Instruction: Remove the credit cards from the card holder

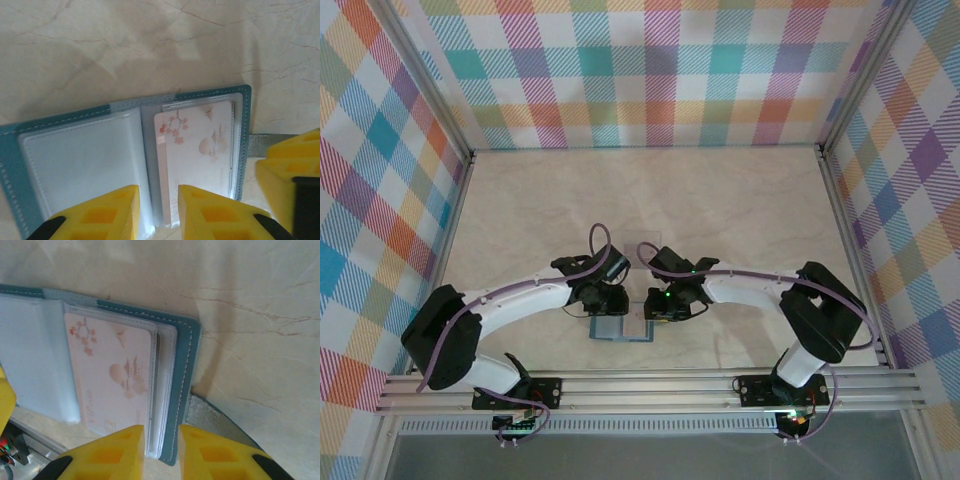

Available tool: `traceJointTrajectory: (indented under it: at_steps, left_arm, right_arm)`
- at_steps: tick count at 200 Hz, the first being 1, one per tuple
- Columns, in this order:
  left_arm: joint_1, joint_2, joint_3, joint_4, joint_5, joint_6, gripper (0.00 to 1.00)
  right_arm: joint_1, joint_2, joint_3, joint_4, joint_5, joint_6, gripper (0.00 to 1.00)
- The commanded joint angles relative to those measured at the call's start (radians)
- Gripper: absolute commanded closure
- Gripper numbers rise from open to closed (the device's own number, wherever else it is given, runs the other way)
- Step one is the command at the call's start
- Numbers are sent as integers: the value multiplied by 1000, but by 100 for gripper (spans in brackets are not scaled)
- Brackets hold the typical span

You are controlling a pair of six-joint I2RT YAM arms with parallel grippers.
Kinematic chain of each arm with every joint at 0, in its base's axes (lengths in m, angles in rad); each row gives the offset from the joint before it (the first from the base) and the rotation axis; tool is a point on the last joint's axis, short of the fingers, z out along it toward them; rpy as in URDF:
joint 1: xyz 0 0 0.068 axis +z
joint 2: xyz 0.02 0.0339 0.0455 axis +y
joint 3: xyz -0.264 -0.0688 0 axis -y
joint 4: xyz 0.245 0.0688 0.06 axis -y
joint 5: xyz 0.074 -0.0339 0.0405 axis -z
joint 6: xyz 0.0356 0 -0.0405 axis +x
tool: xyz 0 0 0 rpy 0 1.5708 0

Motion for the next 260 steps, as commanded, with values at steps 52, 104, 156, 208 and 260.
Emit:
traceJointTrajectory:
  at_steps: [52,104,156,208,260]
  left_arm:
    - [11,46,-25,27,45,4,74]
    - [10,77,-23,6,41,29,74]
    - [10,116,-19,13,46,42,74]
    - [6,146,-14,5,40,55,72]
    - [6,146,-9,-44,-15,77,70]
  right_arm:
    - [22,91,36,59,7,51,76]
    - [22,111,34,40,24,41,79]
    - [22,111,36,32,23,35,79]
    - [22,111,38,20,25,28,79]
    - [22,110,40,7,30,21,78]
